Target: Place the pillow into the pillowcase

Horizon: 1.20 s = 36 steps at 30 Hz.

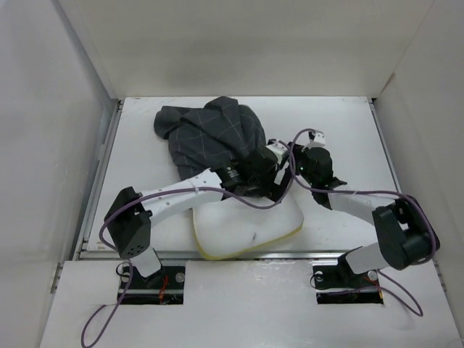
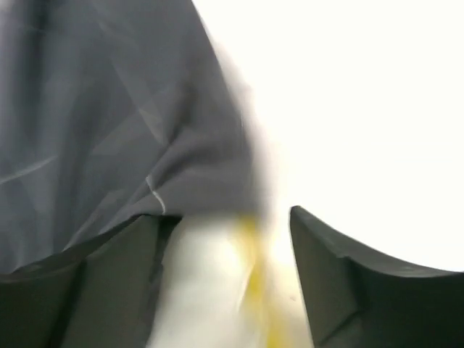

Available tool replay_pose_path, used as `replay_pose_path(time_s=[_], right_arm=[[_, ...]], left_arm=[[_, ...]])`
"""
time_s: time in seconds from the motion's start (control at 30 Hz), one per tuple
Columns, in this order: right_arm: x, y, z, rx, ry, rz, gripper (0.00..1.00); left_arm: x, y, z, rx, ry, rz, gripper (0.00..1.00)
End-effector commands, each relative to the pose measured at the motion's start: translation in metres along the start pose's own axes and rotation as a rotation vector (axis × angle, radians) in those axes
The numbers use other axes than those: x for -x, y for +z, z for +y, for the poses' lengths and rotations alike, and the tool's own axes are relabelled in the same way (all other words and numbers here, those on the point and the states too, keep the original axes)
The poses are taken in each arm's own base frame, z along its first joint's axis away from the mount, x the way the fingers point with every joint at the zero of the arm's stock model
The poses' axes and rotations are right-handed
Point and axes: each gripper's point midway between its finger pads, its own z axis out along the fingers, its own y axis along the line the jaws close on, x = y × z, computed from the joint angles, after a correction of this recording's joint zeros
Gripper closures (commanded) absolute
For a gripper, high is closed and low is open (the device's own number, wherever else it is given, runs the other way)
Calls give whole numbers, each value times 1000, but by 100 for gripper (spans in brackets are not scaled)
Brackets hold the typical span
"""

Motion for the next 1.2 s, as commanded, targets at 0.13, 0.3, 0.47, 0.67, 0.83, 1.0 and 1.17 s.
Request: replay_pose_path(time_s=[0.13, 0.3, 0.47, 0.67, 0.83, 1.0, 1.17], right_arm=[[40, -55, -28, -277, -22, -27, 8], [36, -97, -44, -434, -52, 89, 0], [26, -117, 4, -267, -229, 174, 0], [-49, -158, 143, 188, -476, 369, 0], [-139, -174, 196, 284, -709, 519, 0], [-173, -132, 185, 9, -676, 530, 0], [-205, -94, 144, -211, -630, 589, 0]], left_arm=[[50, -85, 63, 245, -212, -194, 0], [22, -126, 122, 428, -431, -248, 0], [-30, -156, 161, 510, -694, -293, 0], [-129, -150, 180, 594, -885, -167, 0], [-117, -155, 171, 484, -943, -270, 0], [-113, -161, 178, 526, -947, -294, 0], [-110, -164, 179, 539, -945, -299, 0]])
